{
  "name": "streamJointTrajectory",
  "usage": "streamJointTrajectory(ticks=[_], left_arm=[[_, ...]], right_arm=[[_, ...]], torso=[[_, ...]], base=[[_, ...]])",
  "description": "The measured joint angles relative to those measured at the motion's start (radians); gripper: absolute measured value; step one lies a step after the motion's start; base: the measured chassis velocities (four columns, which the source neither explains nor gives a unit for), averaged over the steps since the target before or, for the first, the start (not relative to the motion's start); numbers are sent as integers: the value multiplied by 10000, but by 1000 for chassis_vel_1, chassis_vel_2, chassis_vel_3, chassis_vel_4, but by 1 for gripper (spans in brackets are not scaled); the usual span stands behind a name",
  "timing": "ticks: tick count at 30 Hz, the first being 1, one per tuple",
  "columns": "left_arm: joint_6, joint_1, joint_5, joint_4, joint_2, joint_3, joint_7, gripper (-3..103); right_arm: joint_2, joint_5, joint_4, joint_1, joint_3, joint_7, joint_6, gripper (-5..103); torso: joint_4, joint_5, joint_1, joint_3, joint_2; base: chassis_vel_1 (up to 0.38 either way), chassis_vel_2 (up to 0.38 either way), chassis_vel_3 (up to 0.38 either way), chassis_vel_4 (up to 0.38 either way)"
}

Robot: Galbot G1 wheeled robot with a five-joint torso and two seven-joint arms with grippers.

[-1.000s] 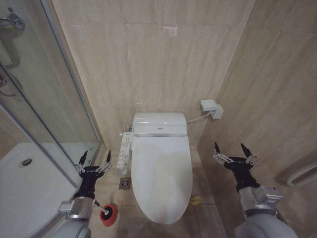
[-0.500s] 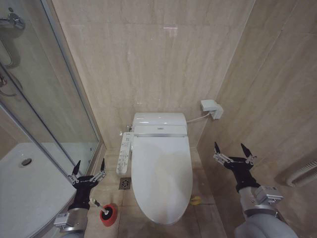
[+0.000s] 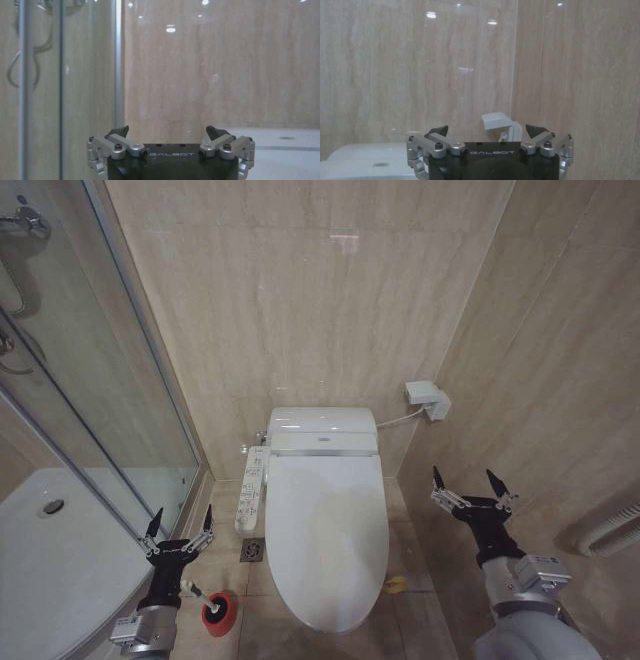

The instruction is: Open the toilet lid, clean the toilet bowl with a toilet brush, close the toilet lid, and flush.

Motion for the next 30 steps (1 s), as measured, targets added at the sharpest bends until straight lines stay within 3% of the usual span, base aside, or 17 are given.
streamJointTrajectory(ticks=[7,18,30], left_arm=[[487,-447,-158,294,-80,295,-348,100],[402,-1038,87,817,-123,747,-324,100],[650,-1064,79,39,400,156,-343,100]], right_arm=[[0,0,0,0,0,0,0,100],[0,0,0,0,0,0,0,100],[0,0,0,1,0,0,0,100]], torso=[[-1,0,0,0,0],[0,0,1,0,0],[1,-1,3,1,-2]], base=[[0,0,0,0],[0,0,0,0],[-26,27,29,-24]])
